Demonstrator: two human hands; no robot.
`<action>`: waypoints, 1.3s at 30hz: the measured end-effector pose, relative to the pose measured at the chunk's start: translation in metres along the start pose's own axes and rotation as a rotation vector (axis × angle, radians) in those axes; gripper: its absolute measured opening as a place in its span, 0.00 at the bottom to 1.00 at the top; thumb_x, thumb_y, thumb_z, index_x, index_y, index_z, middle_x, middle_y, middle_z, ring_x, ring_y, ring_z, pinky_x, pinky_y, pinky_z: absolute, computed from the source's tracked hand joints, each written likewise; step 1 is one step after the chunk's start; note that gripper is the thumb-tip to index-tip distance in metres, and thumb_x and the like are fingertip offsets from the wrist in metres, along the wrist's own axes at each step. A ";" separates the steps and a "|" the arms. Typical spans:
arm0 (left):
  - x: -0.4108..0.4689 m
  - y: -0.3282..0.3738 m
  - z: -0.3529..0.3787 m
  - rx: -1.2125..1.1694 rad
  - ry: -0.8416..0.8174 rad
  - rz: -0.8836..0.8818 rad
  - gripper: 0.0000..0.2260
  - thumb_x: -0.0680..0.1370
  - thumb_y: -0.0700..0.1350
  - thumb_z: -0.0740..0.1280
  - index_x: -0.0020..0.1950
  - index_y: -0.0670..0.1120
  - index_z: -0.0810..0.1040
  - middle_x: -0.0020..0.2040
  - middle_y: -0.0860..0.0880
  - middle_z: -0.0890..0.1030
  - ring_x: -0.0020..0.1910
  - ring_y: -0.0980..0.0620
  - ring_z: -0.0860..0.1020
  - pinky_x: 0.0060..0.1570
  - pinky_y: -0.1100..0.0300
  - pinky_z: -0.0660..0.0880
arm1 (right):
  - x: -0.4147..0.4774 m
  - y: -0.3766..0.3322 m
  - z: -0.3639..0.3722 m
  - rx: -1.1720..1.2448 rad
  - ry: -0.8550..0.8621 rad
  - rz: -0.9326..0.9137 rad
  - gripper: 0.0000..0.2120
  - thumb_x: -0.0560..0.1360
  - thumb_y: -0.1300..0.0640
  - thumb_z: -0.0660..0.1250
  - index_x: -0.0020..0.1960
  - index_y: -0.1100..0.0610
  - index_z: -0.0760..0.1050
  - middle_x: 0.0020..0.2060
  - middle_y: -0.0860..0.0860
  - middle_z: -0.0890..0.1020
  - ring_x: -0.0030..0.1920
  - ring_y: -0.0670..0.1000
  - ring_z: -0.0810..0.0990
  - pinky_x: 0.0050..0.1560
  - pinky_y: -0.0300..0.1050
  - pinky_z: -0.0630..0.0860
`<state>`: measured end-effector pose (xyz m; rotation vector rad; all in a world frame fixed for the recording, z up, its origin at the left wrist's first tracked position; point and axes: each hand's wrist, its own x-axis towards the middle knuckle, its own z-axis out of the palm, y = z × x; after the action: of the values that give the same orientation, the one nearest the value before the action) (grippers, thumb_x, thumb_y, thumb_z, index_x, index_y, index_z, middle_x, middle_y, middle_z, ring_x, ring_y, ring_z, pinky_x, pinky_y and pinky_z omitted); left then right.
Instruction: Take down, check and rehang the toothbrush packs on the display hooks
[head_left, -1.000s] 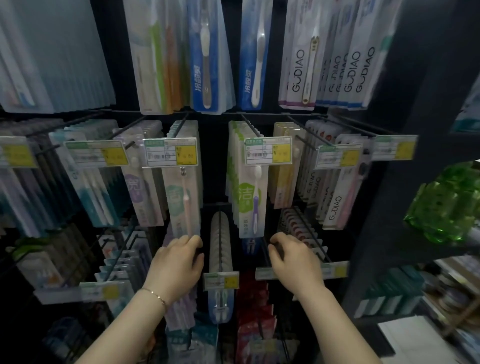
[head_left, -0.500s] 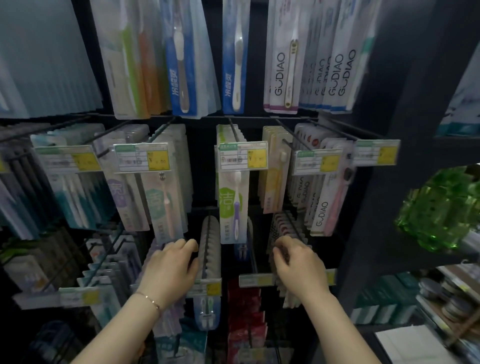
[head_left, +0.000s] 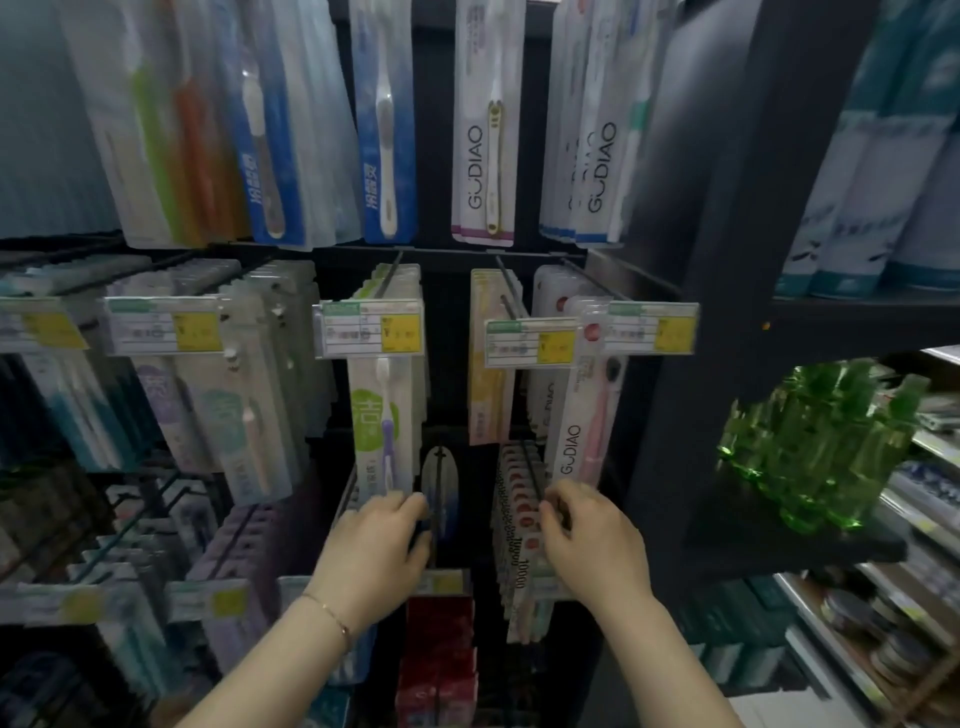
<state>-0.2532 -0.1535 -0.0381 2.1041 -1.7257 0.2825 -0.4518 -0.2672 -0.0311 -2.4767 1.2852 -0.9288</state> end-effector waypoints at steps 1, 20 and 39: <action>0.003 0.009 0.002 -0.009 -0.002 0.004 0.09 0.80 0.52 0.59 0.58 0.51 0.72 0.50 0.53 0.75 0.51 0.51 0.76 0.42 0.58 0.69 | 0.000 0.004 -0.002 0.015 0.020 0.005 0.06 0.79 0.50 0.59 0.48 0.49 0.74 0.41 0.44 0.75 0.41 0.47 0.75 0.38 0.45 0.75; 0.073 0.124 0.021 -1.171 -0.028 -0.138 0.24 0.83 0.52 0.52 0.77 0.62 0.48 0.78 0.62 0.51 0.76 0.64 0.48 0.76 0.59 0.49 | 0.016 0.009 -0.009 0.649 0.101 0.046 0.27 0.79 0.38 0.47 0.75 0.39 0.41 0.75 0.34 0.45 0.74 0.33 0.42 0.75 0.38 0.44; 0.107 0.138 0.036 -1.199 -0.112 -0.075 0.25 0.78 0.64 0.45 0.73 0.68 0.38 0.77 0.63 0.39 0.76 0.64 0.40 0.77 0.51 0.44 | 0.054 0.019 -0.001 0.855 0.069 0.021 0.29 0.74 0.32 0.44 0.73 0.36 0.44 0.74 0.29 0.47 0.73 0.31 0.45 0.75 0.38 0.44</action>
<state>-0.3672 -0.2856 -0.0028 1.2579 -1.2953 -0.7347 -0.4422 -0.3210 -0.0154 -1.7625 0.6918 -1.2320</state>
